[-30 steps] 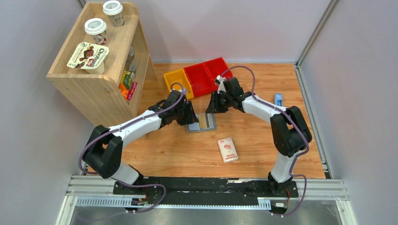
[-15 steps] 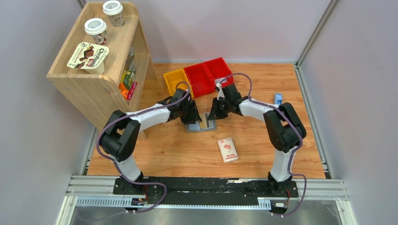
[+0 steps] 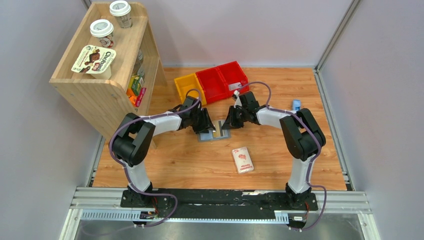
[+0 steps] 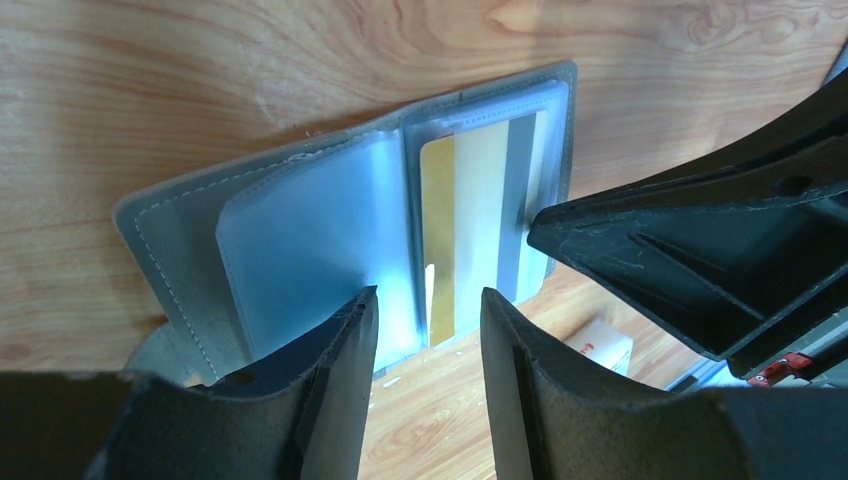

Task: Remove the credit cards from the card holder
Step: Remove the credit card from the card holder.

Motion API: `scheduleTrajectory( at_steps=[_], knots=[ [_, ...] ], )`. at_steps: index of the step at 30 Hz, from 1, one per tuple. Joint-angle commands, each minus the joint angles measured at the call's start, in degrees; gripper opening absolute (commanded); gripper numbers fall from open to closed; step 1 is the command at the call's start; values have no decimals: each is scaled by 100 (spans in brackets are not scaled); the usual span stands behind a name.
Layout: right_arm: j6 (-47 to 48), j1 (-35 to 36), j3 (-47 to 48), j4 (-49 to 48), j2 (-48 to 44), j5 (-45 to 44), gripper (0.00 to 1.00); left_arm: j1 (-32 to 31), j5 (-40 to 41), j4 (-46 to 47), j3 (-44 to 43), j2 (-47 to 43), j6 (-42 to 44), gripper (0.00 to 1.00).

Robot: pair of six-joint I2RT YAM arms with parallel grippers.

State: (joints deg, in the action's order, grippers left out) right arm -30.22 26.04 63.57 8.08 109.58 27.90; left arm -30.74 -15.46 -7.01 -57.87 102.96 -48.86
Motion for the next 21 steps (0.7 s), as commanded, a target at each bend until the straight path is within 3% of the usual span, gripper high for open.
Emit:
scheduleTrajectory(
  at_steps=[1, 21],
  knots=[
    [60, -73, -196, 221, 257, -303, 7, 95, -290, 664, 161, 110, -246, 51],
    [-72, -178, -231, -8, 459, -65, 7, 130, -984, 2571, 856, 365, -861, 41]
  ],
)
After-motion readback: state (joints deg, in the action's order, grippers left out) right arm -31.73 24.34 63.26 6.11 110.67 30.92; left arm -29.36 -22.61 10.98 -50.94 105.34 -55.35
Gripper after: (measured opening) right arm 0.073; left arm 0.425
